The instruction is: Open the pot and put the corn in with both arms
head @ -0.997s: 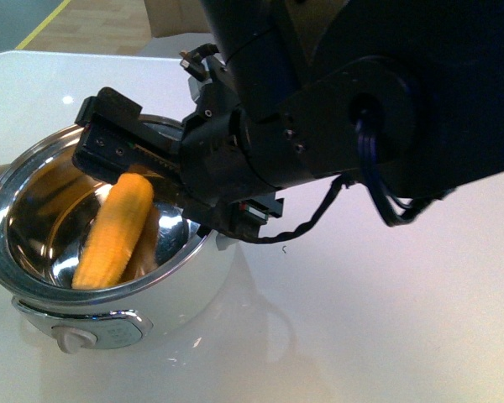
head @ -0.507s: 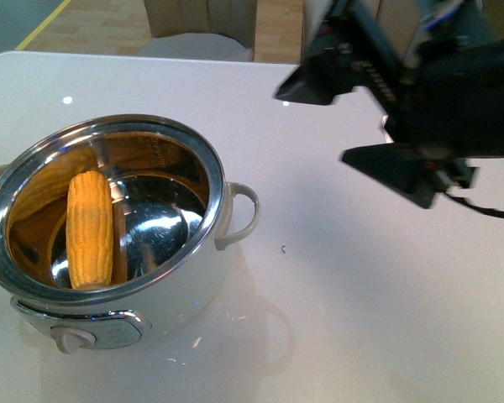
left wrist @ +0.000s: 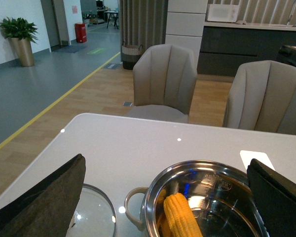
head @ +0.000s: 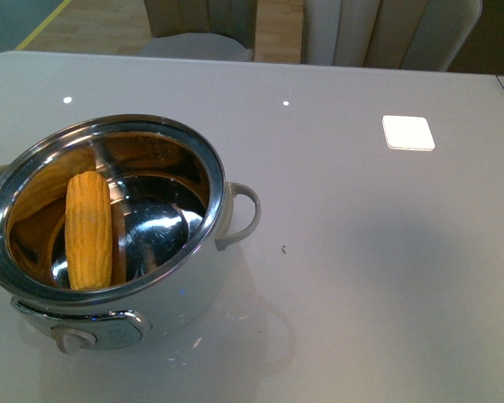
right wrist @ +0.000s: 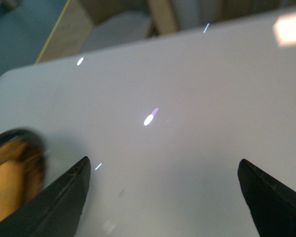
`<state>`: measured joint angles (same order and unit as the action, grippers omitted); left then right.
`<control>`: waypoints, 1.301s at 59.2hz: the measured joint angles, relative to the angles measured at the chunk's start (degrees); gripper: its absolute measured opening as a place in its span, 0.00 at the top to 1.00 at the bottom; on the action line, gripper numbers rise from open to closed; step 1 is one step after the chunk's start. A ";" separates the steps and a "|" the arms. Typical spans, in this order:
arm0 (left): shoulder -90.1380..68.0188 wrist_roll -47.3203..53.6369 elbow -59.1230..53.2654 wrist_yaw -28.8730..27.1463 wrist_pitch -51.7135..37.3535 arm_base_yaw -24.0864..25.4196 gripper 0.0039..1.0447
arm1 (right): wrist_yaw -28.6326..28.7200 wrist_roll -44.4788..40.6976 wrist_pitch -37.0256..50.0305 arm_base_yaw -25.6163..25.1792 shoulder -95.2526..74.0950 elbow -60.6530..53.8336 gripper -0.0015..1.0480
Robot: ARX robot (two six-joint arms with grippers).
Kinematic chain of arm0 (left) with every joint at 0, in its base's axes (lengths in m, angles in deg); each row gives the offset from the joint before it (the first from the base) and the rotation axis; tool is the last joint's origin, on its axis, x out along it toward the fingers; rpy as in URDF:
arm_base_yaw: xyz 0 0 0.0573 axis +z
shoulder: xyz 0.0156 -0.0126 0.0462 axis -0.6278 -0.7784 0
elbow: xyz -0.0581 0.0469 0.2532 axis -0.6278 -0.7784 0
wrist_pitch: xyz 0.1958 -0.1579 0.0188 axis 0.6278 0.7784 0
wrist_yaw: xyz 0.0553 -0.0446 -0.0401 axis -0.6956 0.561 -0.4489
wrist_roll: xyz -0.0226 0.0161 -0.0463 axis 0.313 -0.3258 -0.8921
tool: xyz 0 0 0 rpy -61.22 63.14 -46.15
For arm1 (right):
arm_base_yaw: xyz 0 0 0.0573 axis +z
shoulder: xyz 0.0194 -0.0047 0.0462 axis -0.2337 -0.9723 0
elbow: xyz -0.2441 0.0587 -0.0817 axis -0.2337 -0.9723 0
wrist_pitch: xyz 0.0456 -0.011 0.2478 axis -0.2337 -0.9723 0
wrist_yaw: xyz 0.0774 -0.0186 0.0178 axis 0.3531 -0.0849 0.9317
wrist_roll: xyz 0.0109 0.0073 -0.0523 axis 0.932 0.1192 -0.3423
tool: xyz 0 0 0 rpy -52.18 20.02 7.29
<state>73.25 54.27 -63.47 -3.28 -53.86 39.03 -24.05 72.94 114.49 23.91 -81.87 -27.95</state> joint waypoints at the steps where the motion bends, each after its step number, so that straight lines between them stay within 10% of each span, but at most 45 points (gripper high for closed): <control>1: 0.00 0.00 0.00 0.00 0.00 0.00 0.06 | -1.62 -1.62 3.48 -0.02 0.02 -1.49 0.26; 6: 0.00 0.00 0.00 -0.04 0.00 0.00 0.06 | -3.89 -8.98 18.91 -1.62 3.89 -7.85 0.46; 22: 0.00 0.00 0.00 -0.02 0.00 0.00 0.06 | -0.31 -12.63 14.60 -5.14 15.30 -14.05 0.98; 77: 0.00 0.00 0.00 -0.02 0.00 0.00 0.06 | 4.55 -13.00 -11.10 -10.21 47.32 -18.56 0.98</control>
<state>73.25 54.27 -63.47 -3.31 -53.86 39.03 -19.51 59.93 103.39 13.70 -34.55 -46.50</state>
